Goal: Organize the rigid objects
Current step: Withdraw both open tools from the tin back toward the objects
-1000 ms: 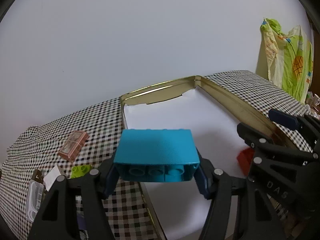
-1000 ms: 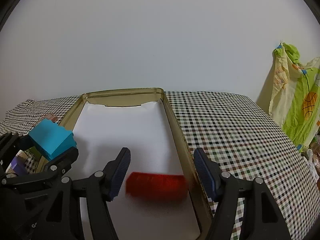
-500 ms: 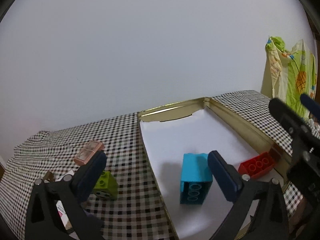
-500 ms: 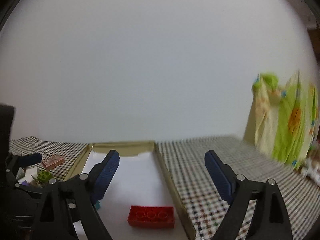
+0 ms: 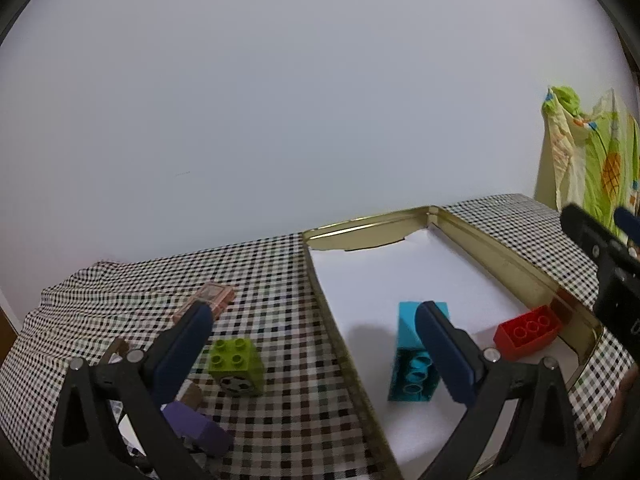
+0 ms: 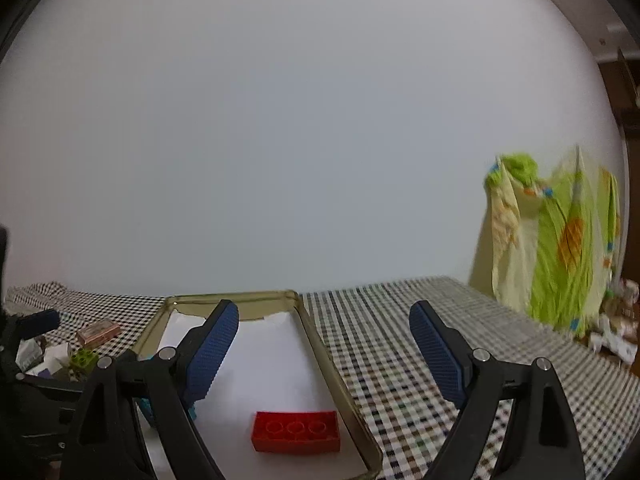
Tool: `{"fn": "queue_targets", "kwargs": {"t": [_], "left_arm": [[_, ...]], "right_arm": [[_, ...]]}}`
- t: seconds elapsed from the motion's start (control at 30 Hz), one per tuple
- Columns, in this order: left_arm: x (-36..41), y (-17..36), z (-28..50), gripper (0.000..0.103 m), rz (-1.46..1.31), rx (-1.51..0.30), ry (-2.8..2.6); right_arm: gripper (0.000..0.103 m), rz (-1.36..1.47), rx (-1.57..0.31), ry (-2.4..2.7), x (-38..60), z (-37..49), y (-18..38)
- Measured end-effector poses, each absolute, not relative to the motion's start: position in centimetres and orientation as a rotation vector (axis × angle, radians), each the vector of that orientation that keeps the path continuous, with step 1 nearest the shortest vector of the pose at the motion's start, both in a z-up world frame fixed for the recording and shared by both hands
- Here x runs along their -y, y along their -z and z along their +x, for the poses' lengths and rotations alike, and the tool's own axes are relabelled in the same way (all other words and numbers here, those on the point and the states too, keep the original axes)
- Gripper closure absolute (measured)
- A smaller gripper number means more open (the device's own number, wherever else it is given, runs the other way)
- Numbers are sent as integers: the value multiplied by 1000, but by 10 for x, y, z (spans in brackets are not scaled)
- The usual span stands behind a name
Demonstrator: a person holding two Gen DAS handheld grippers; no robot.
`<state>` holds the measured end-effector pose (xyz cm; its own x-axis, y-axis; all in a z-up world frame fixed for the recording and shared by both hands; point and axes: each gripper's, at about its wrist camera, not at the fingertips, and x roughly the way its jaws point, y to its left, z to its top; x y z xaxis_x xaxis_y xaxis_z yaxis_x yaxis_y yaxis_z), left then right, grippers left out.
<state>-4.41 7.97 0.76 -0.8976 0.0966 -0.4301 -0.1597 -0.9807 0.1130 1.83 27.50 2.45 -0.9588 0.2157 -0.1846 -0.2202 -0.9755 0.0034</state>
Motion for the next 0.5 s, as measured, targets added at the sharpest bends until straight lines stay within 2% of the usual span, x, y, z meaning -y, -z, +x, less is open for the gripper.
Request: {"fn": "queue_targets", "kwargs": {"t": [0.33, 0.5], "left_arm": [[-65, -3, -37, 0, -646, -212, -2959], [-50, -3, -33, 0, -634, -139, -2970]], "right_arm": [[14, -292, -79, -2868, -270, 17, -21], [14, -284, -73, -2857, -264, 20, -21]]}}
